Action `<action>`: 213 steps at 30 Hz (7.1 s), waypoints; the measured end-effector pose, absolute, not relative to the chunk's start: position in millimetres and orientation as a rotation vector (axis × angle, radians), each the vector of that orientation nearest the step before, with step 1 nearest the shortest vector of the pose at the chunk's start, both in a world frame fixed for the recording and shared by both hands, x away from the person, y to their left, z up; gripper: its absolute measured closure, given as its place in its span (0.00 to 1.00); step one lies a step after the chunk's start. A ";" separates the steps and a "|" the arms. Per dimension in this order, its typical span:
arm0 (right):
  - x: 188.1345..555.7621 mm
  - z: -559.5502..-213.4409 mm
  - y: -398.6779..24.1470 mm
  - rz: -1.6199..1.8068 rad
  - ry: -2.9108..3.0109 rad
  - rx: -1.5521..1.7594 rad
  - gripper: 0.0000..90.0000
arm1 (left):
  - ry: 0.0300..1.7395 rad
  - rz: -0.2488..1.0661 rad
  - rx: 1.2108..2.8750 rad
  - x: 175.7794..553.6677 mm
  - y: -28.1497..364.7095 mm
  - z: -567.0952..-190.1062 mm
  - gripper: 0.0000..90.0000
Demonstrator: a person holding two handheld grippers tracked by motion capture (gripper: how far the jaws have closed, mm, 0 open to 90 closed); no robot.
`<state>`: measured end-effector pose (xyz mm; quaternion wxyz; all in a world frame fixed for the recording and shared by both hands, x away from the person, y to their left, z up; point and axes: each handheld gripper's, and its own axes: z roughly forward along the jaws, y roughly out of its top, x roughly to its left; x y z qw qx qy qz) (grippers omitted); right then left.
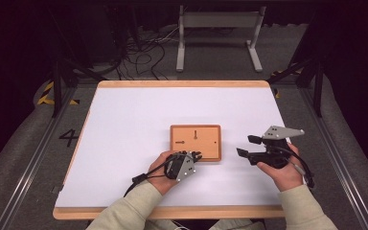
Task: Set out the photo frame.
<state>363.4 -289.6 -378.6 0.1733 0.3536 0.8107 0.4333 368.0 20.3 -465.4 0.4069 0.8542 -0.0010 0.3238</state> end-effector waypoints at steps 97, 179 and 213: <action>389.9 -397.7 -217.4 1.005 2.486 0.509 0.52 | 0.605 0.431 2.023 375.9 152.2 -442.4 0.47; 351.9 -441.0 -237.7 1.083 2.617 0.815 1.00 | 0.763 0.374 1.984 383.2 168.5 -442.4 0.41; 426.0 -438.1 -207.3 1.047 2.540 0.947 1.00 | 0.818 0.403 1.977 371.1 189.1 -445.3 0.41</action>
